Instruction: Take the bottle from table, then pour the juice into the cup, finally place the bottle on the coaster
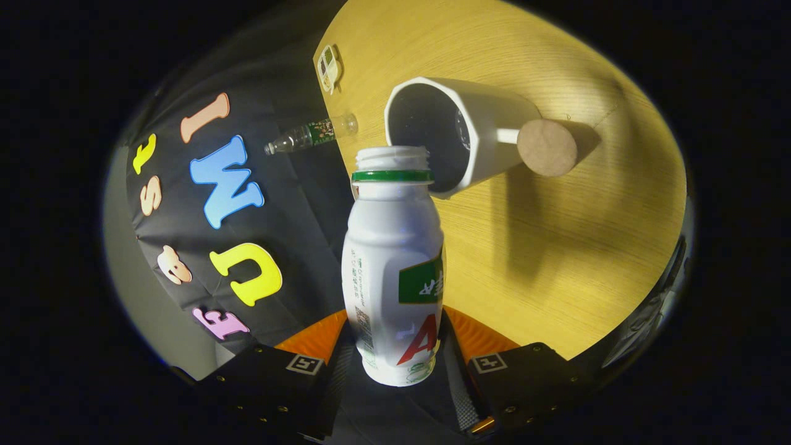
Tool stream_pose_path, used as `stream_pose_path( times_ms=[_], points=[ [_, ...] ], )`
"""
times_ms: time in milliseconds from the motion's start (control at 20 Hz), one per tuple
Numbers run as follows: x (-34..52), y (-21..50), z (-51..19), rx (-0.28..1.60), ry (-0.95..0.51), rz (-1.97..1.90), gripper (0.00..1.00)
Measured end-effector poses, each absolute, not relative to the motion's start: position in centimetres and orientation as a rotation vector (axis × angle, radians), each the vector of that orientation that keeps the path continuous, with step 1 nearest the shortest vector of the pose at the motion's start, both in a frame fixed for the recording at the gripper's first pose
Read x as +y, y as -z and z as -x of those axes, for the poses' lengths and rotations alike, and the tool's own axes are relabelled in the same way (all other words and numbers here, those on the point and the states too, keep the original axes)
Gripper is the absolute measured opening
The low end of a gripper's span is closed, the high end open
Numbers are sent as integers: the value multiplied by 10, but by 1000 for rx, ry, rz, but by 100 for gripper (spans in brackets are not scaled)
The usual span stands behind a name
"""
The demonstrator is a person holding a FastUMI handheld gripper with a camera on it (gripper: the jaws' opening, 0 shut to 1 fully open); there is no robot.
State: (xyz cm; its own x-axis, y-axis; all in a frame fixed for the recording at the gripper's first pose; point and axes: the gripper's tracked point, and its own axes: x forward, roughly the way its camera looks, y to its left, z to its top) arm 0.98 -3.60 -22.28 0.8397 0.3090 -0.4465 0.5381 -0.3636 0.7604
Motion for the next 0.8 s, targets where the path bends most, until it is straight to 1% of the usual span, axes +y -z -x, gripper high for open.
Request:
stream_pose_path(
  times_ms=[150, 450, 800],
  points=[
    [-35, 232, -5, 644, 280, -1832, 72],
    [-42, 238, -11, 594, 290, -1553, 72],
    [-26, 254, -18, 578, 297, -1223, 72]
  ],
)
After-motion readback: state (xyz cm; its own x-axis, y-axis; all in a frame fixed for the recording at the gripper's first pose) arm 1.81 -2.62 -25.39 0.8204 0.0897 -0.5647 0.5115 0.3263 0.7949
